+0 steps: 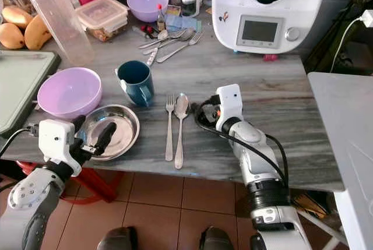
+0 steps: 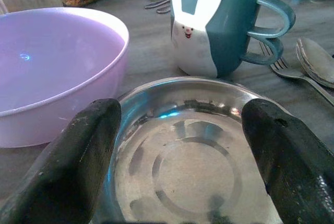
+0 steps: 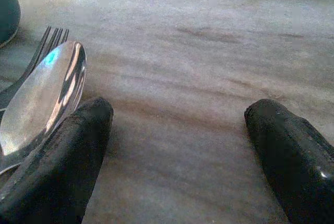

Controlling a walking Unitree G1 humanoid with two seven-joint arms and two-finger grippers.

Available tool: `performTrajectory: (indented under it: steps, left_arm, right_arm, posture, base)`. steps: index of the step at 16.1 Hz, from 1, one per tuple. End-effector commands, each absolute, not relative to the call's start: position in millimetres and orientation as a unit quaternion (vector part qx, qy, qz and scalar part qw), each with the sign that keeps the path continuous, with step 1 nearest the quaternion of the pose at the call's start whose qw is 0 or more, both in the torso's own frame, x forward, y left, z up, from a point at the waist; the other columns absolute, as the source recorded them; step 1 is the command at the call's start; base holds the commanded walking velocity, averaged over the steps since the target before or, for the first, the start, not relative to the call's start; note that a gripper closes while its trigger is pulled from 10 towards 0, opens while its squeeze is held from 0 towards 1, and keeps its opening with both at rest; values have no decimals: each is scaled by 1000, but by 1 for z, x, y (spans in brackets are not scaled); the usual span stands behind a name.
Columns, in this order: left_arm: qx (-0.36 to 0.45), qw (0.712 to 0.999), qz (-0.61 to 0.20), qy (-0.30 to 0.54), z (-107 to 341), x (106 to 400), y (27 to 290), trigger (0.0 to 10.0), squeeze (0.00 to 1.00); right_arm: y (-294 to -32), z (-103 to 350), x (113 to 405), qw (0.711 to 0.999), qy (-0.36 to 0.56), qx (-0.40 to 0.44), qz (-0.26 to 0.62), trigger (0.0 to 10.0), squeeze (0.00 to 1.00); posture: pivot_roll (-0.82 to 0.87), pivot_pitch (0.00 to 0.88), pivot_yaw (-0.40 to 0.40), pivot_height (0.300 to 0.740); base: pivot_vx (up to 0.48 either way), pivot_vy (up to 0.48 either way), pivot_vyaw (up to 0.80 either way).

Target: Setting the table

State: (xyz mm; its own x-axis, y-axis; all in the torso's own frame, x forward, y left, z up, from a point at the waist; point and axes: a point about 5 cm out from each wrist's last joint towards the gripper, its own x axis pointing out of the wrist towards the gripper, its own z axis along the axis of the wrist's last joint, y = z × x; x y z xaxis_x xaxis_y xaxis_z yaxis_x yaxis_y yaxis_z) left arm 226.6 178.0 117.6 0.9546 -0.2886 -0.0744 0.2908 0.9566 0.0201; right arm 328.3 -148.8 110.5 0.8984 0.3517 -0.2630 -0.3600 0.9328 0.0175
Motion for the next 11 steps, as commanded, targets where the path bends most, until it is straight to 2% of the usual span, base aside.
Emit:
performTrajectory:
  steps: [1, 5, 8, 11]
  left_arm:
    - [22, 989, -144, 33, 121, 225, 180, 10000, 0]
    - [21, 989, -141, 33, 120, 224, 181, 10000, 0]
    - [18, 989, -140, 33, 120, 224, 179, 10000, 0]
    - [17, 989, -140, 33, 119, 224, 179, 10000, 0]
  right_arm:
    - [-147, 114, 331, 974, 126, -29, 186, 10000, 1000]
    - [-148, 121, 328, 978, 110, -30, 172, 10000, 1000]
    - [-149, 123, 314, 982, 98, -24, 157, 10000, 1000]
    - [-134, 121, 295, 977, 92, -23, 189, 10000, 1000]
  posture:
    - [77, 138, 35, 740]
    - [73, 136, 29, 740]
    - [68, 133, 26, 740]
    - [59, 134, 30, 740]
  base:
    - [0, 0, 0]
    - [0, 0, 0]
    - [0, 0, 0]
    - [0, 0, 0]
